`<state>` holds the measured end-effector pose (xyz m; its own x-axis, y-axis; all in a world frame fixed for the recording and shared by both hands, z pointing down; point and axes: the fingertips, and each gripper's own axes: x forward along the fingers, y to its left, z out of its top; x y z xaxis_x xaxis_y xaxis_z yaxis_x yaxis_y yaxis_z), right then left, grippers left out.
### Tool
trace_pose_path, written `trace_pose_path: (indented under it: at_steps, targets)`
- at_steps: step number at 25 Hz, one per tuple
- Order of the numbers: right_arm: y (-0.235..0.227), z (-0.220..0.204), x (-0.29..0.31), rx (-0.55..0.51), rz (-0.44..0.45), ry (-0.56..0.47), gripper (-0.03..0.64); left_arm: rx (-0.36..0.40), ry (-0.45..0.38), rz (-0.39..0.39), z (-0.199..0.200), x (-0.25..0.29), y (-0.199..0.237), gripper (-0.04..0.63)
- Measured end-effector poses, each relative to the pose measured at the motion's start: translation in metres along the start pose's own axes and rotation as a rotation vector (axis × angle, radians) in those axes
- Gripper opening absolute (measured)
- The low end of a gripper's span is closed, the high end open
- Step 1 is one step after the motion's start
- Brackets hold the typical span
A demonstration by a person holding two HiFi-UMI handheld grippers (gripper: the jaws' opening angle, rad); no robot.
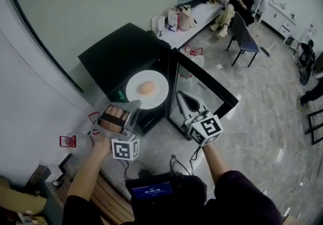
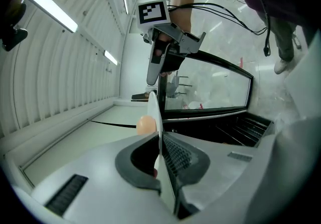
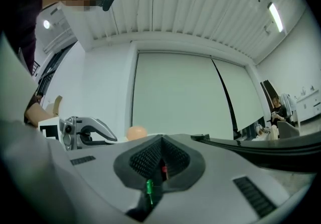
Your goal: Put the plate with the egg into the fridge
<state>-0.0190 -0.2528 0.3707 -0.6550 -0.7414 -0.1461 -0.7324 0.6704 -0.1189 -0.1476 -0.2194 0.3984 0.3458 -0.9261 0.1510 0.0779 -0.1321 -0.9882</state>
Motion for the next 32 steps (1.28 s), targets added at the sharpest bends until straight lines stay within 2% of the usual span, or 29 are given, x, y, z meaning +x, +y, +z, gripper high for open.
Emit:
trace_pose_path:
  at_steps: [7,13,16,19,25,32]
  targets:
    - [-0.016,-0.01,-0.028,0.057,0.047,0.031,0.006,-0.015,0.056,-0.032,0.038,-0.002,-0.015,0.02]
    - [-0.011,-0.027,-0.024,0.082,0.041,0.04,0.006,-0.015,0.084,-0.04,0.031,-0.005,-0.032,0.02]
    - [-0.008,-0.048,-0.019,0.086,0.021,0.065,0.006,-0.045,0.116,-0.049,0.019,0.001,-0.051,0.02]
    - [-0.007,-0.078,-0.016,0.104,-0.003,0.091,0.006,-0.092,0.16,-0.058,0.006,0.013,-0.079,0.02]
    - [-0.018,-0.146,-0.004,0.147,-0.022,0.15,0.006,-0.109,0.317,-0.075,-0.027,0.071,-0.15,0.02]
    - [-0.041,-0.209,0.01,0.133,0.064,0.223,0.006,-0.149,0.51,-0.147,-0.078,0.17,-0.257,0.02]
